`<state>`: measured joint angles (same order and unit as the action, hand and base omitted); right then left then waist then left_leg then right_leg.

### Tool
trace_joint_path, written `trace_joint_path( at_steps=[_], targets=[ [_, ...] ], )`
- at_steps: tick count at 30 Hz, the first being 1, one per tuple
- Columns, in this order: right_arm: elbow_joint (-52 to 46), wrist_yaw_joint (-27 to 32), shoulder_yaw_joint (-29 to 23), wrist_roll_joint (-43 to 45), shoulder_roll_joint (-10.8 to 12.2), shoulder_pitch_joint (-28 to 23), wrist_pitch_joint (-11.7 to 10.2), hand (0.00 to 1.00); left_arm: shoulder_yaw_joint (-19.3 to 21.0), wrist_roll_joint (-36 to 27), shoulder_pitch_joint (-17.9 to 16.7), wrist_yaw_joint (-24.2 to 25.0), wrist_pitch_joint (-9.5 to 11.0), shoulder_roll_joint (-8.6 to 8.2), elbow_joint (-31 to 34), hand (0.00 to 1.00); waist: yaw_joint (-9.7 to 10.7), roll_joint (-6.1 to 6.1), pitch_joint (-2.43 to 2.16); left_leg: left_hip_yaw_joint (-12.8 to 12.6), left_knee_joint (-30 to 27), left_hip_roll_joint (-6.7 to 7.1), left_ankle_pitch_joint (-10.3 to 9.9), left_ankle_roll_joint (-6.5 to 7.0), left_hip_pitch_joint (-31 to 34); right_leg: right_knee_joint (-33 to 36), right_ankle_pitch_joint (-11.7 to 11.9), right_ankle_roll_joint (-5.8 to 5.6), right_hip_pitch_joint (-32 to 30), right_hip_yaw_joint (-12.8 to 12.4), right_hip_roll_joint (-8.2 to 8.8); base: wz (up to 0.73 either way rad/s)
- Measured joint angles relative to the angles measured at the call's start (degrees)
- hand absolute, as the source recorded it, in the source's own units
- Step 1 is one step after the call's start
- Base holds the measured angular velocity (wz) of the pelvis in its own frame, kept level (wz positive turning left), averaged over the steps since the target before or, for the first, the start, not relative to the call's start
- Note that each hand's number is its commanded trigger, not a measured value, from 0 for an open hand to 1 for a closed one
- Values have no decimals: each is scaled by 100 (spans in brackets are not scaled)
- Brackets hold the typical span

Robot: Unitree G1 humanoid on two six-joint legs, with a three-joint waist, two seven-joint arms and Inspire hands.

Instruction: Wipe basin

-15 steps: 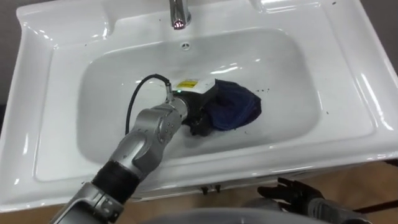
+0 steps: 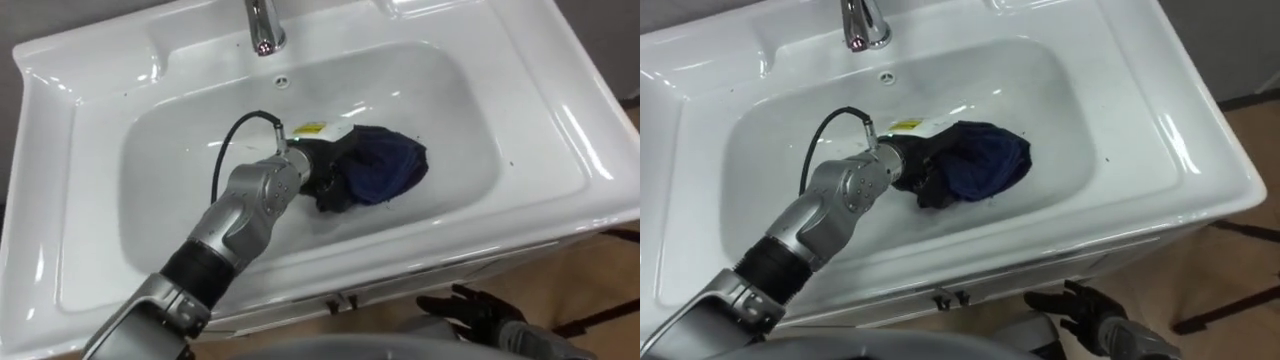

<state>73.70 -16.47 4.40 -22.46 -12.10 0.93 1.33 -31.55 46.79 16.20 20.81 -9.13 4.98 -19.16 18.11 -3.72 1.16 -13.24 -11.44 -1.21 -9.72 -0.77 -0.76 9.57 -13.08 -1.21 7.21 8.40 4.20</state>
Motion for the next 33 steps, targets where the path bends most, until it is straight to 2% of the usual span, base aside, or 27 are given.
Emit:
trace_joint_path(
  at_steps=[3, 10, 17, 22, 25, 33],
  targets=[
    [-1, 3, 7, -44, 16, 8, 0, 0, -132, -1, 56, -101, 0, -77, -1, 100, 54, -2, -1, -1, -14, 2, 7, 12, 6, 11, 0, 0, -9, -9, 3, -1],
    [-2, 2, -1, -181, 32, -5, 2, 0, -136, -12, 59, -165, 0, -220, 12, 100, 70, 11, -2, -10, -32, 17, 23, 36, 8, -15, -4, -5, -15, -36, 23, -1],
    [1, 3, -66, -185, 52, -25, 4, 0, -139, -7, 59, -159, -11, -236, 122, 100, 110, 35, -10, -6, -31, 46, 23, 37, 50, -83, 2, -17, -25, -26, 44, 0],
    [62, 1, -66, -202, 84, 7, 19, 0, -136, -7, 110, -167, -11, -253, 94, 100, 126, 96, -8, -3, -19, 46, 22, 35, 53, -53, 7, -18, -57, -35, 48, -2],
    [46, 2, -68, -194, 78, 18, 127, 0, -137, -7, 232, -215, -11, -264, -103, 100, 191, 109, -11, -4, 2, 40, 22, 35, 49, 22, 9, -19, -88, -37, 46, 1],
    [0, 5, -76, -175, 82, 7, 248, 0, -105, 11, 264, -581, -15, -276, -480, 100, 203, 161, -6, -9, -1, 37, 22, 36, 6, 39, 12, -25, -71, -44, 44, -1]
  ],
)
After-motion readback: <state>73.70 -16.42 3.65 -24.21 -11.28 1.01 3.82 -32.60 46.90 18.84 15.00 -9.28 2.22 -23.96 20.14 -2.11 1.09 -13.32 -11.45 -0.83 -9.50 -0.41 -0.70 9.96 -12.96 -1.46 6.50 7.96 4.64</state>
